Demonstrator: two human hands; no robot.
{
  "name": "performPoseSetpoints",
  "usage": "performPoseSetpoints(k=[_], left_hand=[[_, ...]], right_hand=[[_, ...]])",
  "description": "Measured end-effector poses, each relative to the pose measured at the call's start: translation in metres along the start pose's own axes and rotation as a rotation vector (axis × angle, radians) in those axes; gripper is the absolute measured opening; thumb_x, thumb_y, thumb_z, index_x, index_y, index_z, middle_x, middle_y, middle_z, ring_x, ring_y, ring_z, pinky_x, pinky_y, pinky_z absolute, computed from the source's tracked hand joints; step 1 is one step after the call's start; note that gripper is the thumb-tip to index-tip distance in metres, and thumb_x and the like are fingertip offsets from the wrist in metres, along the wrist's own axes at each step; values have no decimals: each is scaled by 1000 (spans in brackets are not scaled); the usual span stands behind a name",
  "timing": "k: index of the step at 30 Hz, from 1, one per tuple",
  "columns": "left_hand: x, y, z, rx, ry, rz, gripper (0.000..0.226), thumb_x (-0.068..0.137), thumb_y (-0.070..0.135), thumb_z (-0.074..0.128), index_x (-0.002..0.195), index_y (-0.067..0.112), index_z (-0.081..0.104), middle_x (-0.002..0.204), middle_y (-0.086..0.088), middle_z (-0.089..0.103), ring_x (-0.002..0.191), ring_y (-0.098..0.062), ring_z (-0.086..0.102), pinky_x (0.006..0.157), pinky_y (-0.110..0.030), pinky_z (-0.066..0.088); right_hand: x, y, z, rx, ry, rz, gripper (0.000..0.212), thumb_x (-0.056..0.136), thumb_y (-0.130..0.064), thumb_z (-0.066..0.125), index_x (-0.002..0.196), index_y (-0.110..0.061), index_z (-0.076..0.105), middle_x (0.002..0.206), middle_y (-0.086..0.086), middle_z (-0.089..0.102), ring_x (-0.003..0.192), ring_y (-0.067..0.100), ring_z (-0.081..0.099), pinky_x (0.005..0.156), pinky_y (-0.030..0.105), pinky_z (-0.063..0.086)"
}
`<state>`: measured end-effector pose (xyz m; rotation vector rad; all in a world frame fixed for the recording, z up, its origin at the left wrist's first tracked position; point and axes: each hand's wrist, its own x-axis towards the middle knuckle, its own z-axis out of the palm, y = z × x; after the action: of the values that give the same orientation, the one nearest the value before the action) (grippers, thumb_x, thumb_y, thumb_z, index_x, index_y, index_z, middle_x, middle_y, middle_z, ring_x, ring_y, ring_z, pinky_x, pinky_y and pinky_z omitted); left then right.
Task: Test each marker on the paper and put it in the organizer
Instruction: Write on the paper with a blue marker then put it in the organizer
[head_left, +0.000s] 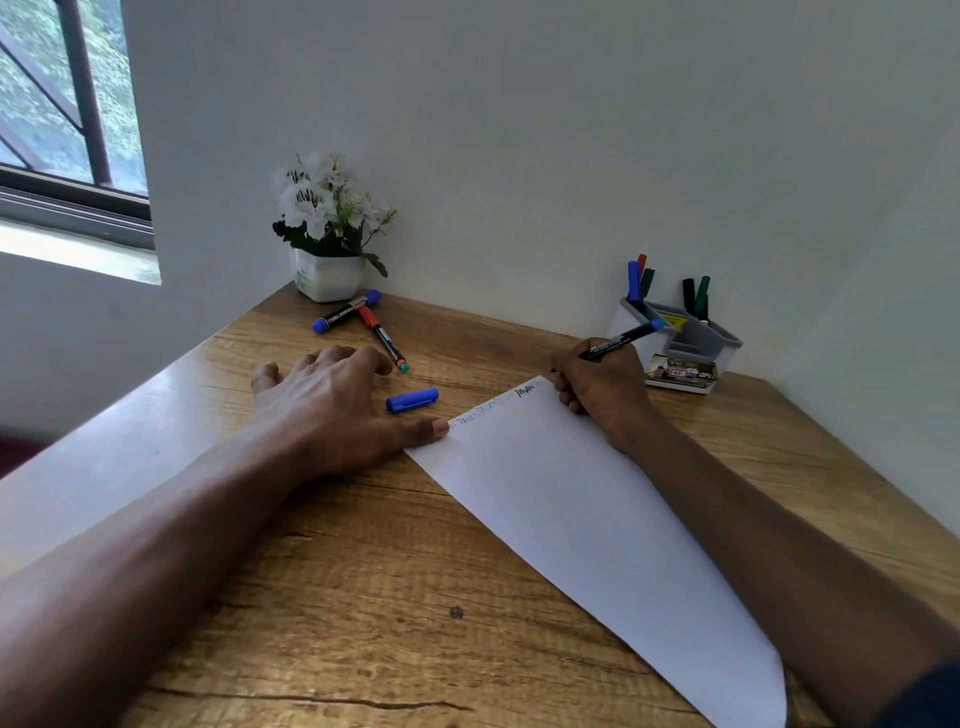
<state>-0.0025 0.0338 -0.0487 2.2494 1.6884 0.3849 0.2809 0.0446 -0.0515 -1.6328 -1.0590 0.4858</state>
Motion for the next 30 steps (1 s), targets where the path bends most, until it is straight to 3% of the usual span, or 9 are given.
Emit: performPoseSetpoints(k=[2, 5, 8, 11, 14, 19, 22, 25, 30], left_hand=[[-1, -1, 1, -12, 24, 7, 97, 64, 95, 43, 145, 42, 41, 158, 1, 41, 147, -24, 35, 118, -59, 19], [-3, -2, 2, -44, 134, 50, 69, 81, 82, 50, 139, 44, 48, 152, 3, 49, 141, -24, 42, 112, -55, 30], [-6, 1, 1, -52, 178, 77, 53, 86, 70, 60, 132, 44, 57, 146, 5, 51, 136, -22, 45, 107, -52, 37], [-4, 1, 0, -40, 179, 74, 43, 84, 66, 66, 121, 43, 66, 137, 7, 55, 131, -20, 46, 104, -50, 40], [-2, 0, 1, -54, 202, 81, 35, 84, 64, 68, 112, 43, 70, 128, 8, 60, 125, -18, 49, 102, -50, 43], [-3, 0, 1, -54, 233, 79, 24, 86, 60, 70, 104, 44, 70, 108, 13, 61, 116, -17, 54, 100, -48, 43], [-4, -2, 1, -196, 307, 106, 14, 88, 49, 73, 98, 40, 73, 93, 21, 64, 101, -10, 63, 95, -48, 51], [-5, -4, 1, -389, 366, 136, 6, 88, 40, 76, 92, 36, 73, 85, 16, 74, 85, -7, 69, 83, -46, 58], [-8, -5, 2, -589, 414, 238, 3, 89, 29, 77, 91, 31, 74, 84, 10, 77, 85, -14, 72, 84, -52, 56]], right_hand=[[2, 1, -2, 140, 14, 16, 8, 89, -8, 69, 81, -7, 67, 58, 6, 67, 46, 15, 58, 43, 24, 46], [3, 3, -5, 232, 0, -22, 9, 92, -4, 67, 84, -9, 66, 64, 7, 68, 50, 15, 59, 48, 25, 47], [-2, -4, -6, 207, -114, -150, 9, 95, -4, 64, 96, -7, 72, 76, 10, 71, 67, 17, 66, 58, 27, 53], [-11, -24, -8, 293, -273, -195, 19, 100, -17, 60, 104, -10, 77, 88, 12, 74, 80, 19, 67, 63, 27, 52], [-22, -39, -7, 364, -416, -198, 26, 101, -17, 53, 110, -8, 76, 90, 14, 75, 80, 22, 68, 62, 27, 52], [-38, -48, 1, 378, -469, -232, 13, 96, -12, 62, 104, -10, 72, 81, 9, 75, 73, 20, 70, 64, 29, 52], [-41, -46, 1, 460, -523, -211, 16, 92, -17, 62, 101, -10, 74, 84, 10, 75, 75, 21, 70, 64, 28, 52], [-44, -41, 0, 534, -599, -160, 25, 94, -20, 53, 98, -13, 77, 86, 10, 75, 77, 19, 69, 65, 28, 52], [-51, -37, 4, 508, -642, -118, 32, 98, -14, 47, 93, -13, 79, 84, 12, 75, 76, 19, 69, 65, 28, 53]])
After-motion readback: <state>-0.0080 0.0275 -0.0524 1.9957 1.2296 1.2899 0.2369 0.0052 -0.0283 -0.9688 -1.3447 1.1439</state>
